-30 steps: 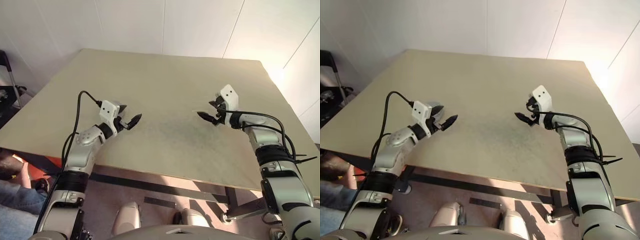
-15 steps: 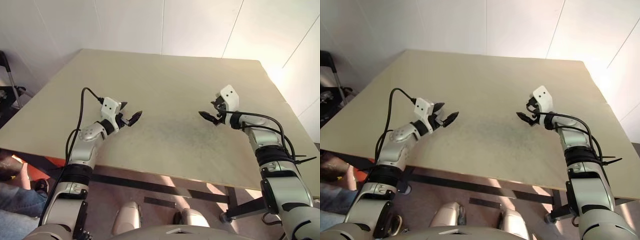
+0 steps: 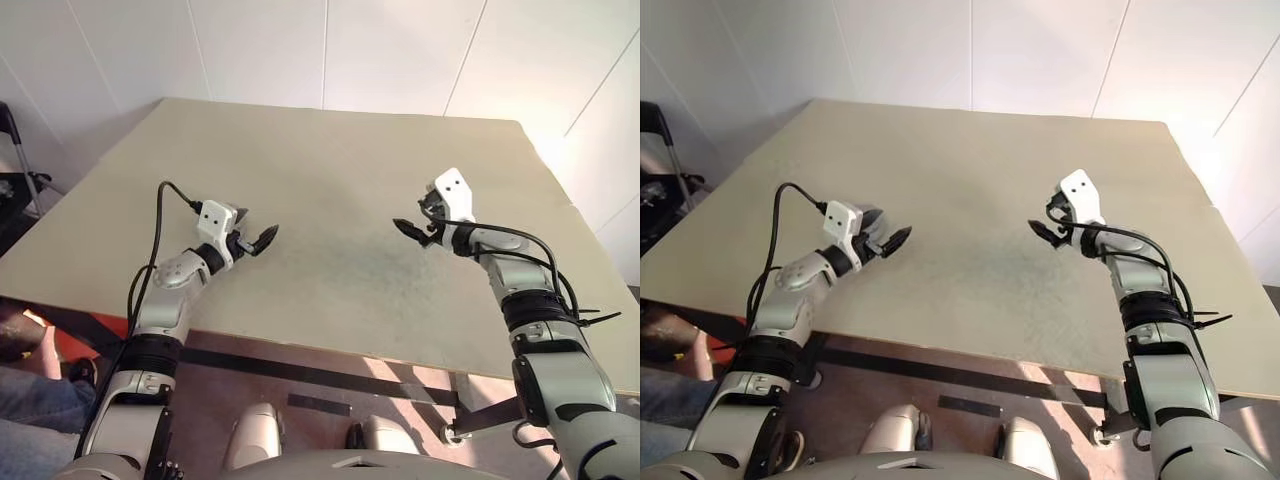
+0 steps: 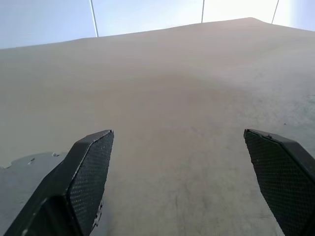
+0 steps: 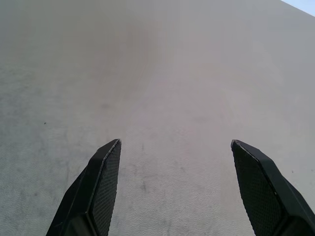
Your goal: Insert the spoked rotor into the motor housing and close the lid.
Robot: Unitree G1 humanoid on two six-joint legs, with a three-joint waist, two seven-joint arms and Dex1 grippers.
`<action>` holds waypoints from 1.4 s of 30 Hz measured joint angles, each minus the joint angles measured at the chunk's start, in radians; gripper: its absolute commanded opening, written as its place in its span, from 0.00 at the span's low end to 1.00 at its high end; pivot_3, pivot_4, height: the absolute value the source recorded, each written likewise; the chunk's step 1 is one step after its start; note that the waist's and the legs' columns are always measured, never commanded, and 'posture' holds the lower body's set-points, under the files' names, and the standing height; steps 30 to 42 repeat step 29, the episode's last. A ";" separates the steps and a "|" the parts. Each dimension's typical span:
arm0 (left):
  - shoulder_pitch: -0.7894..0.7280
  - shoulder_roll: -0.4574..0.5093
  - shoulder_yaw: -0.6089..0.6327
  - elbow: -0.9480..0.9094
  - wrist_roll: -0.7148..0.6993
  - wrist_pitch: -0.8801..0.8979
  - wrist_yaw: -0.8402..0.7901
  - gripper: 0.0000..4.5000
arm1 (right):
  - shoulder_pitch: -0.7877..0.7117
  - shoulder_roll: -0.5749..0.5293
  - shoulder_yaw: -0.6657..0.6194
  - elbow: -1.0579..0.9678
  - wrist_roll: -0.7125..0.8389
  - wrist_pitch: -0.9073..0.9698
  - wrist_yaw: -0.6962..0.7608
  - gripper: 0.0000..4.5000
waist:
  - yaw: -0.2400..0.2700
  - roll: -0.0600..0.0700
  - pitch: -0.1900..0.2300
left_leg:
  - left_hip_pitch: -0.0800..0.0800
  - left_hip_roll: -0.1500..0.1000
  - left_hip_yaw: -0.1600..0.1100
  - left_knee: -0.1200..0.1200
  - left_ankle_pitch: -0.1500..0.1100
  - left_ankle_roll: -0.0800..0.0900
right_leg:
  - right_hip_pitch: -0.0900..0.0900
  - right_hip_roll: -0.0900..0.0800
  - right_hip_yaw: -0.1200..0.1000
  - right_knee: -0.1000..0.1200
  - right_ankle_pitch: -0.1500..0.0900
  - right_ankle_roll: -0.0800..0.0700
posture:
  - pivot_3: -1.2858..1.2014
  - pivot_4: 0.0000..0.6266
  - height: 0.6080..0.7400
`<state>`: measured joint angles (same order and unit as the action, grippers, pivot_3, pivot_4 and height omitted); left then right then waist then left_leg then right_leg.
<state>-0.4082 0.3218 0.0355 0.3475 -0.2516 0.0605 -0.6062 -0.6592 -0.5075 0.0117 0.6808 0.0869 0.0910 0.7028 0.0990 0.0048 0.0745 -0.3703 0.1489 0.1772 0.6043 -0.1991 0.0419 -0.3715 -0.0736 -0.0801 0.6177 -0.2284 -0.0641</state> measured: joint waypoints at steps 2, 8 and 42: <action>0.000 0.000 0.001 0.000 0.001 0.000 0.000 0.99 | -0.007 0.001 0.000 0.008 -0.001 -0.002 -0.003 0.90 | 0.000 0.000 0.000 | 0.000 0.000 0.000 0.000 0.000 0.000 | 0.000 0.000 0.000 0.000 0.000 0.000 | 0.52 0.00 1.00; -0.019 -0.001 0.001 0.011 0.009 -0.010 0.001 0.99 | -0.037 0.007 0.000 0.039 -0.006 -0.021 -0.015 0.90 | 0.000 0.000 0.000 | 0.000 0.000 0.000 0.000 0.000 0.000 | 0.000 0.000 0.000 0.000 0.000 0.000 | 0.52 0.00 1.00; -0.023 -0.034 0.004 0.021 0.018 -0.019 0.032 0.99 | -0.071 0.052 0.000 0.109 -0.018 -0.064 -0.030 0.90 | 0.000 0.000 0.000 | -0.003 0.000 0.000 0.000 0.000 0.000 | -0.003 0.000 0.000 0.000 0.000 0.000 | 0.52 0.00 1.00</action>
